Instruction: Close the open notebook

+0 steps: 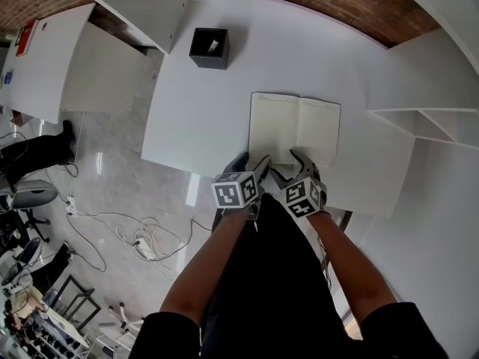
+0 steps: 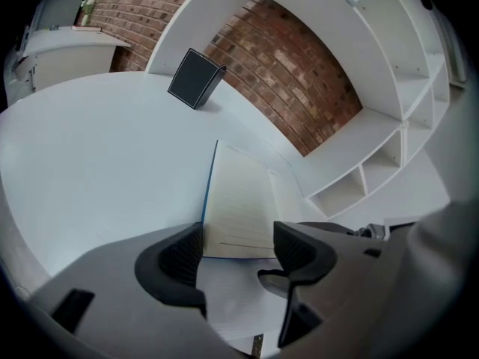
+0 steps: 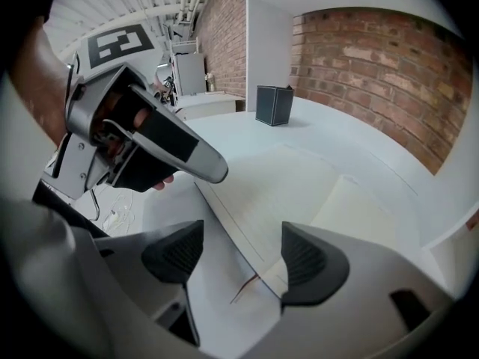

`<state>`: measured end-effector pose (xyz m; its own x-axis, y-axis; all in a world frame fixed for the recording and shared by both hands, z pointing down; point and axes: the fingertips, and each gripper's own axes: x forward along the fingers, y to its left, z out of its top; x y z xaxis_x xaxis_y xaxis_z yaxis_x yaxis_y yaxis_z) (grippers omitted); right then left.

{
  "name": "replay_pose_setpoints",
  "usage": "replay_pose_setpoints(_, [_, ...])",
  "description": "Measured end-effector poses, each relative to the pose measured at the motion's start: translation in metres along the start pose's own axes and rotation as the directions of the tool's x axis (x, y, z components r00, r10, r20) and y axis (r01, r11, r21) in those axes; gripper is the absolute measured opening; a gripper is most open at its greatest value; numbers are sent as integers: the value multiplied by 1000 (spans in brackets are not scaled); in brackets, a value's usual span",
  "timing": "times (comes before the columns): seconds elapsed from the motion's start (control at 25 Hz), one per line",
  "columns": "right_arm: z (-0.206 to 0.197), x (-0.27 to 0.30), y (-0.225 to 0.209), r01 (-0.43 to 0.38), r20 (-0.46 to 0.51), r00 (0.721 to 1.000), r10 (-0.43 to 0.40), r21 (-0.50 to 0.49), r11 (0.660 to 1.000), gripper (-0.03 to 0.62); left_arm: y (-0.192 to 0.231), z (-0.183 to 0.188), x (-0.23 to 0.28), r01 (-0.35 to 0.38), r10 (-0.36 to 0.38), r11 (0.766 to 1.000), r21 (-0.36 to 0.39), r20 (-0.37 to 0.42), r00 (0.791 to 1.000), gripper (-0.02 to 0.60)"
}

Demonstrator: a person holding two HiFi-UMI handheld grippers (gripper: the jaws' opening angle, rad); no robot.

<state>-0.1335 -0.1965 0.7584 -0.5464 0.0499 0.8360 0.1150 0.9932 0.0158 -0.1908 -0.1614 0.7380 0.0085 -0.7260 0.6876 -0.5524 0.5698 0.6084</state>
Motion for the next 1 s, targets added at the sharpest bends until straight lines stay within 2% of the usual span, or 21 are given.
replay_pose_setpoints(0.44, [8, 4, -7, 86, 3, 996, -86, -58, 995, 319, -13, 8, -10, 42, -42, 999, 5, 26, 999, 291])
replay_pose_setpoints(0.68, [10, 4, -8, 120, 16, 993, -119, -94, 988, 250, -10, 8, -10, 63, -63, 998, 5, 28, 998, 291])
replay_pose_setpoints(0.8, [10, 0, -5, 138, 19, 990, -137, -144, 980, 214, -11, 7, -11, 77, -77, 997, -17, 23, 997, 291])
replay_pose_setpoints(0.92, [12, 1, -1, 168, 5, 985, -171, -238, 957, 184, -12, 9, -13, 88, -87, 996, -32, 25, 996, 291])
replay_pose_setpoints(1.0, [13, 4, 1, 169, -5, 984, -177, -261, 950, 204, -13, 12, -15, 94, -93, 995, -34, 26, 995, 291])
